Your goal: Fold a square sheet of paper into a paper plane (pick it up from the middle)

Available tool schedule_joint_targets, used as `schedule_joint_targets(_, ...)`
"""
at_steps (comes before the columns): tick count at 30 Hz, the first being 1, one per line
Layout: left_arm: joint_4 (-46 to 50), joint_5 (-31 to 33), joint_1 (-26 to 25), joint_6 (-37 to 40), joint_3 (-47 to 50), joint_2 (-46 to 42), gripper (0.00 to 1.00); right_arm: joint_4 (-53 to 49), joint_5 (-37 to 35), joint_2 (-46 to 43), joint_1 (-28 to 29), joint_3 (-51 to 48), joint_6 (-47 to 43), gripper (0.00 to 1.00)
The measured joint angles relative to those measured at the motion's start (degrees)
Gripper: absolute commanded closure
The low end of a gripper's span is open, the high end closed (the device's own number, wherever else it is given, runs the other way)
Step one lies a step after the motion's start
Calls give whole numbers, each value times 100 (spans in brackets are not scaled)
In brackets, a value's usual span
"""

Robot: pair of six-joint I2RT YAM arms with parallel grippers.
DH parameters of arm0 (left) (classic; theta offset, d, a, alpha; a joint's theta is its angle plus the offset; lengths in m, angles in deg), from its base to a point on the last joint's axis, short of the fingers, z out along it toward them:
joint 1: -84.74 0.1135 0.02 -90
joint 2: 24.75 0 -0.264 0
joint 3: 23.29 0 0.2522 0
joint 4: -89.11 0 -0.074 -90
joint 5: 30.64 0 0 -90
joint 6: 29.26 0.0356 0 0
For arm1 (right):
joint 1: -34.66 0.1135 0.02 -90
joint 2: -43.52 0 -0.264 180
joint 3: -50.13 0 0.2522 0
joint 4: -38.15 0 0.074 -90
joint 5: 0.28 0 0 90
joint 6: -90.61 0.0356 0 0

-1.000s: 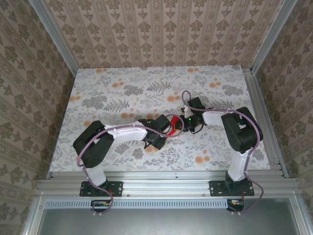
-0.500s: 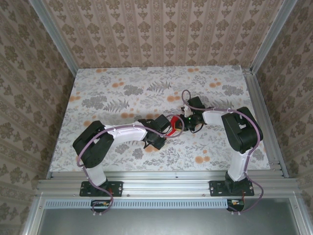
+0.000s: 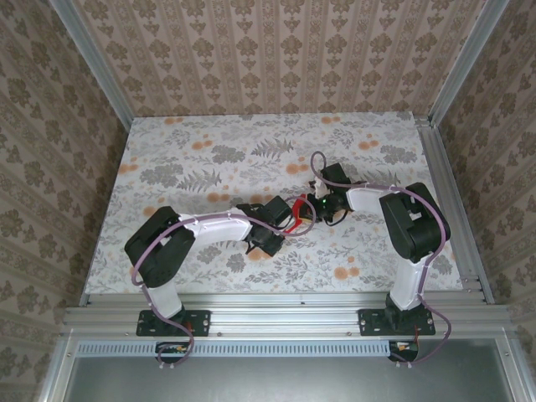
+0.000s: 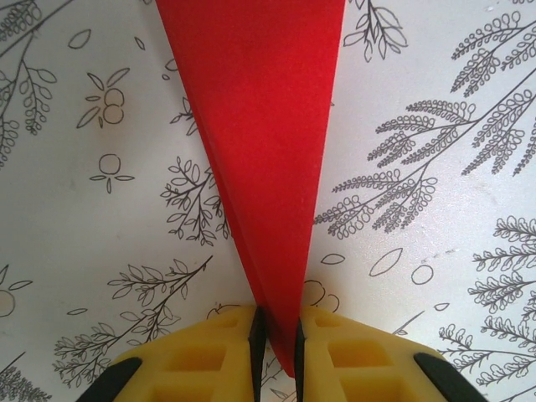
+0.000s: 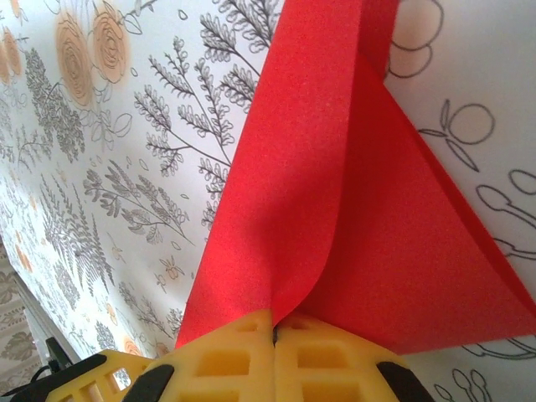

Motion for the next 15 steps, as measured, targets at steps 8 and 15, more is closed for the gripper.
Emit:
schedule_joint_targets(8,0,-15,0,4,0,0,81,-13,0,0,0,11,-90,100)
schedule_joint_targets(15,0,-33,0,44,0,0,81,-22,0,57,0,98,-116,100)
